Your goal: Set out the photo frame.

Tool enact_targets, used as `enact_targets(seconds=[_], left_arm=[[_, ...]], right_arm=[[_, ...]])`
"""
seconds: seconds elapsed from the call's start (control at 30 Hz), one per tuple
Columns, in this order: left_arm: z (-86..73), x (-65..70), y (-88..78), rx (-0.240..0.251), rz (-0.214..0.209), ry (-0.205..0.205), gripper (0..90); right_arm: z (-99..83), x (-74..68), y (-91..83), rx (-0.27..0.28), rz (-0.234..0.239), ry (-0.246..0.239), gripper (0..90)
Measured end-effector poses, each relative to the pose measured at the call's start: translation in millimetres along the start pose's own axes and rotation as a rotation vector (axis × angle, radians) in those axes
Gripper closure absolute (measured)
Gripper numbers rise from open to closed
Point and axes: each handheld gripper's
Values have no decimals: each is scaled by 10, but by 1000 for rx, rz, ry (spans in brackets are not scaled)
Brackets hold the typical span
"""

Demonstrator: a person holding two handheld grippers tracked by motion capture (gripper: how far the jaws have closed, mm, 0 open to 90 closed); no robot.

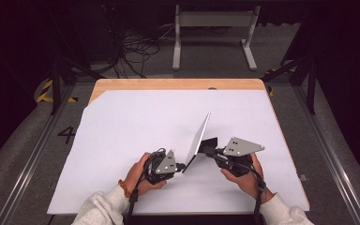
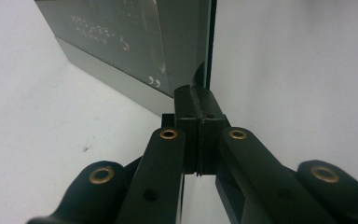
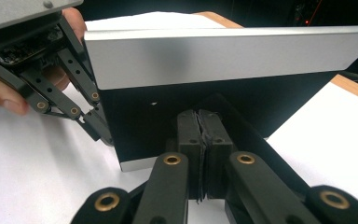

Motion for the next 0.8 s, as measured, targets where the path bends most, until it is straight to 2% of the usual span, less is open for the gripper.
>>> enact_targets(seconds=[0.37,0.57,0.8], left_arm=[[60,71,31,13,-26,14,897],[63,83,46,18,-31,-1,898],[104,112,97,22,-36,4,898]], right_arm=[[5,12,61,10,6,0,877],[0,28,90,10,-8,2,882],[-5,72,127,7,-12,11,888]])
Point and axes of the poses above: each handheld gripper's, and its own axes: y roughly forward along the jaws, z roughly out of its top, x roughly to its right, and after that the axes turned 8 degrees about -y, right-handed
